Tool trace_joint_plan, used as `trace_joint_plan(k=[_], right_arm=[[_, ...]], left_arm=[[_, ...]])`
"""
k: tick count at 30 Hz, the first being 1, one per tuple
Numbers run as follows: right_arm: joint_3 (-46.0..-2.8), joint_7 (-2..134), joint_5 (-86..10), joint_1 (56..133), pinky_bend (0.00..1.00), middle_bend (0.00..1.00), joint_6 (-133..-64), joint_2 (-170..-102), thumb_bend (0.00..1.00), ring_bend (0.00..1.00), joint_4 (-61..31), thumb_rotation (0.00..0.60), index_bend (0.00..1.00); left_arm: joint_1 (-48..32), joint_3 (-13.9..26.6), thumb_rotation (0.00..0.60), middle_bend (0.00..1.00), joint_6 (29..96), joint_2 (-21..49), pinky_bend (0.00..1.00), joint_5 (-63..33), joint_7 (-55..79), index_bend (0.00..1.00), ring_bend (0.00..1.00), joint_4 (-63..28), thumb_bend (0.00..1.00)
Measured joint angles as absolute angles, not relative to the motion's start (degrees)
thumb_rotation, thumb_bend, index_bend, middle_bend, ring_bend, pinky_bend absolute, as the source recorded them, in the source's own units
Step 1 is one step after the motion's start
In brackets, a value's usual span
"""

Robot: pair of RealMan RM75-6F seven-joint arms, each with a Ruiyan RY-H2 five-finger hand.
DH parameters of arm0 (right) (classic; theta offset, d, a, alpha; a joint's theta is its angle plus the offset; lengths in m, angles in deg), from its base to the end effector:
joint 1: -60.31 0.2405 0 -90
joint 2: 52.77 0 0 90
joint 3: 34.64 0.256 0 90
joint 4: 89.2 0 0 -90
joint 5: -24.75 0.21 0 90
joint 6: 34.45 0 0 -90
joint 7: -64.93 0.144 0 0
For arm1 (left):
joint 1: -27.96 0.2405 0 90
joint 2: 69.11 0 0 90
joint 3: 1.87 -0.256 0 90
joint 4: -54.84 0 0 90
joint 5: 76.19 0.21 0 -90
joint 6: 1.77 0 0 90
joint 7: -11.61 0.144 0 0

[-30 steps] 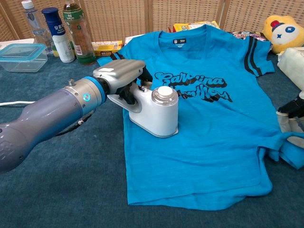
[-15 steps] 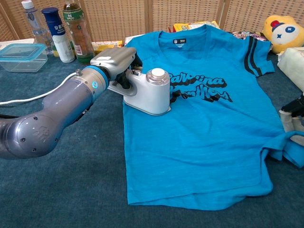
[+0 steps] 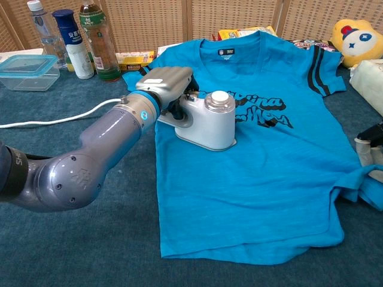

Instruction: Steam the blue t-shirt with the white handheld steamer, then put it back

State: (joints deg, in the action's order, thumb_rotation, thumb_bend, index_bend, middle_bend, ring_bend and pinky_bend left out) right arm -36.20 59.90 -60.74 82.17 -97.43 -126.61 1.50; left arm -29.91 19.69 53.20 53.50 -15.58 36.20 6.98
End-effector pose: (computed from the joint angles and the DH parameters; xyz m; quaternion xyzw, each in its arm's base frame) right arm -0.2614 -0.2345 0.0457 0.7416 -0.4137 0.3283 0.4136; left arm -0.0488 0.3805 -0.1342 -0.7174 -0.3466 -0.4054 0.4482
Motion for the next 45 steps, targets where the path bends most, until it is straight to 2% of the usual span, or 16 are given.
trace_joint_plan(k=[13,27,33,41,45], right_arm=[[-36.3,60.1,-60.7,81.7,0.87,0.66,-97.8,-126.3,0.51,0.72,1.6,0.600,0.70],[-36.3,60.2,-60.9,81.6,0.87,0.66,-98.0,-126.4,0.51,0.73,1.5,0.600,0.70],[-36.3,59.8,-61.0,81.7,0.87,0.66,-97.9,-126.5,0.51,0.73,1.7,0.600,0.70],[-36.2,59.3,-60.8,82.0,0.87,0.67,-97.4,-127.0,0.51,0.73,1.8,0.600,0.70],[-36.1,59.1,-60.7,82.1,0.87,0.67,-97.3,-127.1,0.51,0.73,1.8,0.600,0.71]], left_arm=[[-33.1,19.8,0.600,0.81,52.6,57.9,0.74,-14.2,37.6,0.78,0.73,6.7,0.47],[-32.1,16.2,0.600,0.81,52.0,57.7,0.74,-11.2,37.2,0.78,0.73,1.3,0.47],[-30.4,13.1,0.600,0.81,52.3,55.0,0.74,-8.6,36.6,0.78,0.73,-4.3,0.47],[-26.2,7.2,0.600,0.81,52.6,47.7,0.74,-5.5,36.2,0.78,0.73,-13.5,0.47],[-24.6,5.9,0.600,0.81,52.9,44.8,0.74,-4.8,36.0,0.78,0.73,-15.2,0.47]])
